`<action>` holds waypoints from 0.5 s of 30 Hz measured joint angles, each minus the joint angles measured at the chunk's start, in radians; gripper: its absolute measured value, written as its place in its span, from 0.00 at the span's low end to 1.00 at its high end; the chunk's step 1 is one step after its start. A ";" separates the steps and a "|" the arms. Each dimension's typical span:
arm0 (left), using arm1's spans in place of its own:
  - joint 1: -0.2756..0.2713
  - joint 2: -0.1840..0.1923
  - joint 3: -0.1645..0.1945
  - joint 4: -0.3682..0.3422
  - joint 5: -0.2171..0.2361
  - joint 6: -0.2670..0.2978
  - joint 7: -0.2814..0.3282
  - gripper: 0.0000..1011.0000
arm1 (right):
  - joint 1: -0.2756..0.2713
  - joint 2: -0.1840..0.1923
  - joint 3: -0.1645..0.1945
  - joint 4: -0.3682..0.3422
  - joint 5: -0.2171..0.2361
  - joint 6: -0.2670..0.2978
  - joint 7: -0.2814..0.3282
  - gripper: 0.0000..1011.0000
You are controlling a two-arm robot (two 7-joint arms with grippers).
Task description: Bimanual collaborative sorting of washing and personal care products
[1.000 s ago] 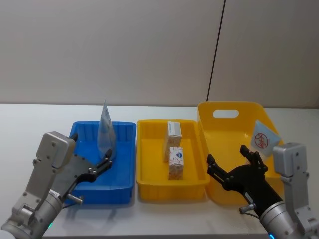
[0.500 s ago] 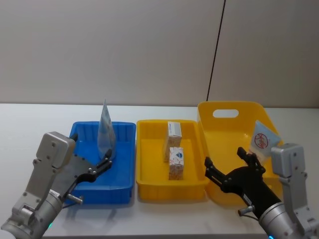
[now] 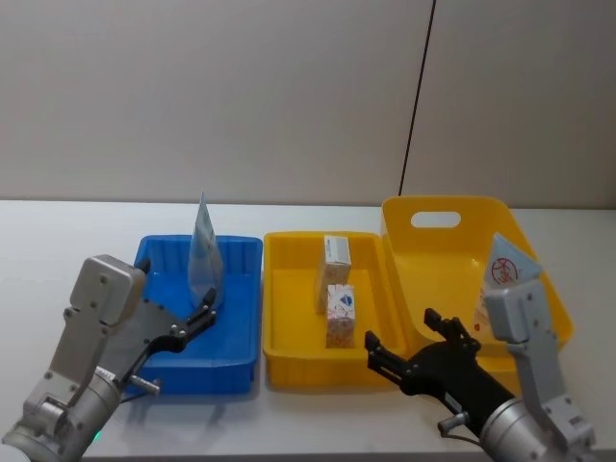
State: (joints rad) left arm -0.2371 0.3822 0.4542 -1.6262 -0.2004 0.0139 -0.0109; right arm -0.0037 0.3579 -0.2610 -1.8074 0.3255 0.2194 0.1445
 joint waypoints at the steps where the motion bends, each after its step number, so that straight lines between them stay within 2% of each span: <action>1: 0.000 0.000 0.000 0.000 0.000 0.000 0.000 0.99 | 0.003 -0.003 -0.003 0.000 0.000 0.007 0.000 0.99; 9: 0.000 0.000 0.000 0.000 0.000 0.000 0.000 0.99 | 0.040 -0.046 -0.029 0.028 -0.022 0.079 -0.044 0.99; 15: 0.000 0.000 0.000 0.000 0.000 0.000 0.000 0.99 | 0.071 -0.085 -0.045 0.064 -0.047 0.103 -0.086 0.99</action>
State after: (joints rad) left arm -0.2372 0.3821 0.4542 -1.6262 -0.2004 0.0139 -0.0110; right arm 0.0669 0.2729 -0.3060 -1.7438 0.2787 0.3227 0.0580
